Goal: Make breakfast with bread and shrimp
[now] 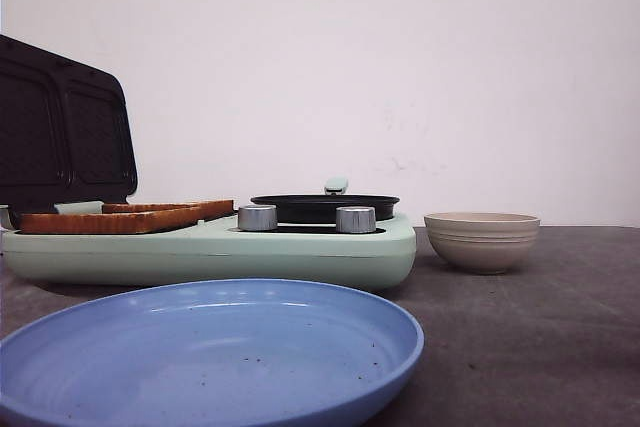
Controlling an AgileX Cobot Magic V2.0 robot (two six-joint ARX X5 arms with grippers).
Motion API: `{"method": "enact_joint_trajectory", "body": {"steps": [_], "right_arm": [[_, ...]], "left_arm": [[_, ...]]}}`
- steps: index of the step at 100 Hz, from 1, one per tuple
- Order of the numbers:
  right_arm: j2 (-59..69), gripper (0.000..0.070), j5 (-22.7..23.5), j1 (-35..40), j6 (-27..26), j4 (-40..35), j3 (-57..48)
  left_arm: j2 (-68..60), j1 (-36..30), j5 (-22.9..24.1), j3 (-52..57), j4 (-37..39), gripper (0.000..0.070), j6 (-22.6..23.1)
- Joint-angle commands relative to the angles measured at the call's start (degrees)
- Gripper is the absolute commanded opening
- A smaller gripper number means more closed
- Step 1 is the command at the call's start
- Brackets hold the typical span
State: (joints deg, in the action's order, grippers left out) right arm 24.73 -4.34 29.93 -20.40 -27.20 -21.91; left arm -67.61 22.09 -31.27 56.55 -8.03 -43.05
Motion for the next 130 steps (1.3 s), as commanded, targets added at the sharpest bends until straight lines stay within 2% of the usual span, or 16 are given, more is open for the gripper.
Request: {"method": "enact_joint_trajectory", "body": {"steps": [1, 9, 20, 40, 46, 57, 69, 74, 83, 91, 96, 100, 130], "right_arm": [[0.2, 0.0006, -0.3, 0.3, 0.3, 0.3, 0.1], [0.2, 0.0006, -0.3, 0.3, 0.3, 0.2, 0.1], [0.2, 0.0006, -0.5, 0.3, 0.3, 0.1, 0.1], [0.2, 0.0006, -0.7, 0.3, 0.3, 0.1, 0.1], [0.2, 0.0006, -0.7, 0.3, 0.3, 0.1, 0.1], [0.2, 0.0006, -0.9, 0.3, 0.2, 0.1, 0.1], [0.2, 0.0006, -1.8, 0.3, 0.2, 0.0, 0.1], [0.2, 0.0006, -1.8, 0.3, 0.2, 0.1, 0.1], [0.2, 0.0006, -1.8, 0.3, 0.2, 0.1, 0.1], [0.2, 0.0006, -1.8, 0.3, 0.2, 0.0, 0.1], [0.2, 0.0006, -1.8, 0.3, 0.2, 0.0, 0.1], [0.2, 0.0006, -1.8, 0.3, 0.2, 0.0, 0.1], [0.2, 0.0006, -1.8, 0.3, 0.0, -0.3, 0.1]], "left_arm": [[-2.9, 0.7, -2.1, 1.7, 2.3, 0.0638, -2.0], [-6.4, 1.0, -6.3, 1.8, 7.3, 0.0638, -5.9], [-10.7, 1.0, -7.8, 1.8, 12.7, 0.0637, -11.3], [-16.0, 1.0, -9.9, 1.8, 17.1, 0.0620, -14.9], [-16.7, 1.0, -9.9, 1.8, 17.1, 0.0566, -14.8], [-17.5, 1.0, -9.9, 1.8, 17.7, 0.0424, -14.7], [-17.8, 0.9, -9.9, 1.8, 18.2, 0.0399, -14.6], [-17.8, 0.7, -9.9, 1.8, 18.2, 0.0326, -14.1], [-17.8, 0.7, -9.9, 1.8, 18.2, 0.0154, -13.1], [-17.8, 0.6, -9.9, 1.8, 18.2, 0.0062, -12.9], [-17.8, 0.5, -9.9, 1.8, 18.2, 0.0043, -12.9], [-17.8, 0.4, -9.9, 1.8, 18.2, 0.0002, -12.7], [-17.8, -2.0, -9.9, 1.8, 17.9, 0.0004, -9.3]]}}
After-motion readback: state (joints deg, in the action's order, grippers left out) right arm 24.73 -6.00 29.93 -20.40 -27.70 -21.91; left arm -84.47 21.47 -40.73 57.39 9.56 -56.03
